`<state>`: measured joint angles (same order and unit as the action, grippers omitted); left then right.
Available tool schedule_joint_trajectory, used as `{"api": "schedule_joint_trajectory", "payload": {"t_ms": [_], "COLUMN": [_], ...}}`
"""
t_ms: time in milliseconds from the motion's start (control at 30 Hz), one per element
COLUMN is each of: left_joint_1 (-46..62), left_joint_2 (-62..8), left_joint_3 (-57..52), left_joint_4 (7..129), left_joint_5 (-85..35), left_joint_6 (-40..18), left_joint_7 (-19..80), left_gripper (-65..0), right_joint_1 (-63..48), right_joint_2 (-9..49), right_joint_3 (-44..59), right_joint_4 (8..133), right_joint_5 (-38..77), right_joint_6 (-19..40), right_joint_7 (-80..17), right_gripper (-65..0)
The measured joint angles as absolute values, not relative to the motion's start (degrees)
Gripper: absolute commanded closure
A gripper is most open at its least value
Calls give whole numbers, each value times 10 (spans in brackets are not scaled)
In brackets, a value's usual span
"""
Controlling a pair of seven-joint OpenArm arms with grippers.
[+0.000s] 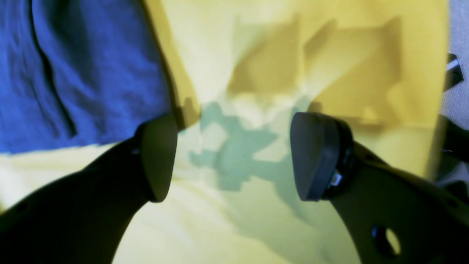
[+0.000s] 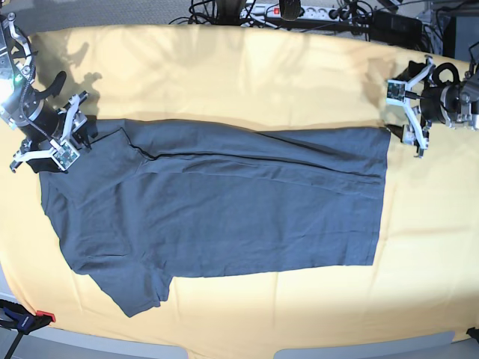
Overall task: Fold the T-shirt properly
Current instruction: 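Lower the folded edge onto the shirt and open both grippers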
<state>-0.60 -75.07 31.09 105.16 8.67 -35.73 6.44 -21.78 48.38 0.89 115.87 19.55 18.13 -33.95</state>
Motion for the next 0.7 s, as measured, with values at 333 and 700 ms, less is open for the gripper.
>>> {"api": "schedule_joint_trajectory", "payload": {"t_ms": [333,700], "left_joint_1": [-13,-18], "left_joint_2": [-706,-665], "left_joint_3": [303,303], "left_joint_4": [983,958], "left_joint_5": [140,170], "left_joint_6": [-347,-225], "left_joint_7": [-16,-27], "left_gripper": [-479,-479], "right_joint_1": [-219,-219], "right_joint_2": [483,484], "right_joint_3": [9,9], "right_joint_4": [1159,1159], "right_joint_5": [196,196], "right_joint_6": [170,170], "right_joint_7": [-348,-348], "right_gripper": [-360,-360]}}
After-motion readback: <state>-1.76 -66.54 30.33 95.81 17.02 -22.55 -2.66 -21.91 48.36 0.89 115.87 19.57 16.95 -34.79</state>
